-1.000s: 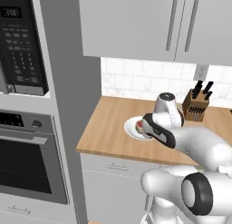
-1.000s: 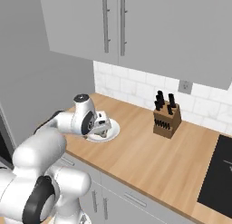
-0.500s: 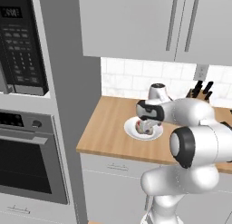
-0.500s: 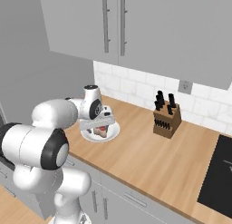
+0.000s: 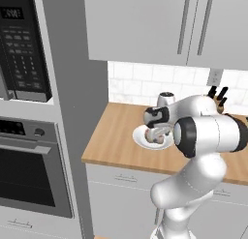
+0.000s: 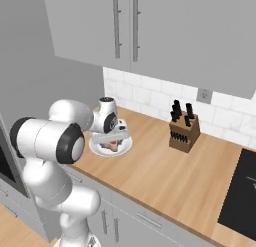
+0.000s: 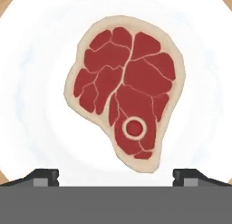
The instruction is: Pick up the knife from the drawer and place it on the cutting board. Then place the meat from the plate to the cutting board.
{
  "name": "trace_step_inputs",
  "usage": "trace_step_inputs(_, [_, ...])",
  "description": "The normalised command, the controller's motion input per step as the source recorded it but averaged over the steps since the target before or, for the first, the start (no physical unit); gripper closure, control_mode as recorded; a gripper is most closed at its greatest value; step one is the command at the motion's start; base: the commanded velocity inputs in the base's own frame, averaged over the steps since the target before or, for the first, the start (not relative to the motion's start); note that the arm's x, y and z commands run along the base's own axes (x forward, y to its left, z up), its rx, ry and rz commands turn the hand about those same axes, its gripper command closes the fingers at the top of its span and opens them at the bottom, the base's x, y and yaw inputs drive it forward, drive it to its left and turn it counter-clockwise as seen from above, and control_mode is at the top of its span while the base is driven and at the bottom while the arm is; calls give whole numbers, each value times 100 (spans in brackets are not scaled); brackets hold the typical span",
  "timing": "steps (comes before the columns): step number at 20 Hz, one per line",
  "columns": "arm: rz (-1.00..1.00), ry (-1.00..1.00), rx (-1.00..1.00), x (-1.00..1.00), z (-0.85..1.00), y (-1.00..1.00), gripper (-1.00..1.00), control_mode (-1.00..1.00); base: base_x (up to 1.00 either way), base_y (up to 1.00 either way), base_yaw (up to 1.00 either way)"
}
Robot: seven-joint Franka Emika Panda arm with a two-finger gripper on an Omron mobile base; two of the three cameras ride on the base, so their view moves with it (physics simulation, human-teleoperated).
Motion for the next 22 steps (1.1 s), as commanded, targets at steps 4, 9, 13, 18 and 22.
trace_step_inputs(4, [1,0,4,44,-21,0,-100,-100,0,0,0])
trace_step_inputs(9, [2,0,3,49,-22,0,-100,-100,0,0,0])
trace_step_inputs(13, [1,0,0,1,-28,0,-100,-100,0,0,0])
trace_step_inputs(18, [1,0,0,-22,-37,16,-100,-100,0,0,0])
trace_step_inputs(22, [7,0,0,0,-25,37,100,-100,0,0,0])
